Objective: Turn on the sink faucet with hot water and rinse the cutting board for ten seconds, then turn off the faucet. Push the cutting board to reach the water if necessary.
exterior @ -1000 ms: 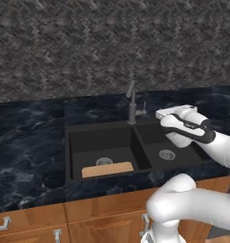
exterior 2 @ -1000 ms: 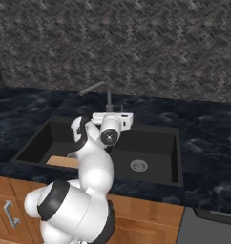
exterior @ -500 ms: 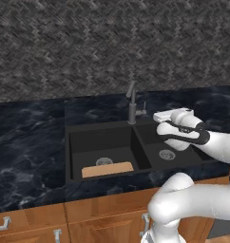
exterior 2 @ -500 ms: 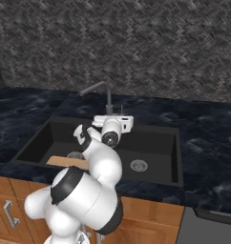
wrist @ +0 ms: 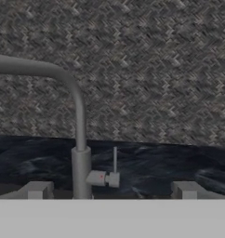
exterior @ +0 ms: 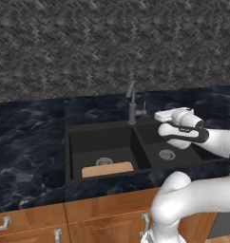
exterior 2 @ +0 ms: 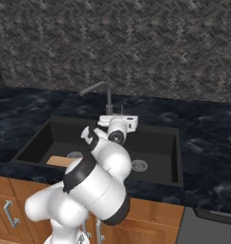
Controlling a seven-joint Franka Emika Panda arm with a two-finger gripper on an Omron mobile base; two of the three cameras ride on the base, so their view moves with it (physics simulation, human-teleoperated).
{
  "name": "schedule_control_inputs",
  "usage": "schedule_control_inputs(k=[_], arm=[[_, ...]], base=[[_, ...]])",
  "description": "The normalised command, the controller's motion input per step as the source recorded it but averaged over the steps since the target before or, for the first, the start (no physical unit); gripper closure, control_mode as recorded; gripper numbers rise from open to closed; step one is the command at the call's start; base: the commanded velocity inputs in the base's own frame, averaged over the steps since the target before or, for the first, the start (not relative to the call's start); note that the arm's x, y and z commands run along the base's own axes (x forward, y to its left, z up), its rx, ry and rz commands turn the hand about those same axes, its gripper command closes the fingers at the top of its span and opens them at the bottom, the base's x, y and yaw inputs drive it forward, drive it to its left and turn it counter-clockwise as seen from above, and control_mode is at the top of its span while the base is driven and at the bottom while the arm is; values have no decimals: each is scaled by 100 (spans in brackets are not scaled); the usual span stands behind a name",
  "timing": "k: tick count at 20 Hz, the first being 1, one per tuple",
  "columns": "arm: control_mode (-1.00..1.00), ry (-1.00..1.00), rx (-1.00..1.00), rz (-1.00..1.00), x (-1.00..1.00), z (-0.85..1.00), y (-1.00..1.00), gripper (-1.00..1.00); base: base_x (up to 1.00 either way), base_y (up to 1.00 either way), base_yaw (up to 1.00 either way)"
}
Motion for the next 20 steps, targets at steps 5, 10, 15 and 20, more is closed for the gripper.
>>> schedule_control_inputs(k=[5, 10, 15, 20], arm=[[-100, 0, 0, 0, 28, -4, 0, -100], [-100, 1, 0, 0, 33, -20, 0, -100], [-100, 1, 0, 0, 31, -25, 0, -100], [-100, 0, 0, 0, 29, -26, 0, -100]], base=[[0, 0, 0], [0, 0, 0], [0, 0, 0], [0, 0, 0]])
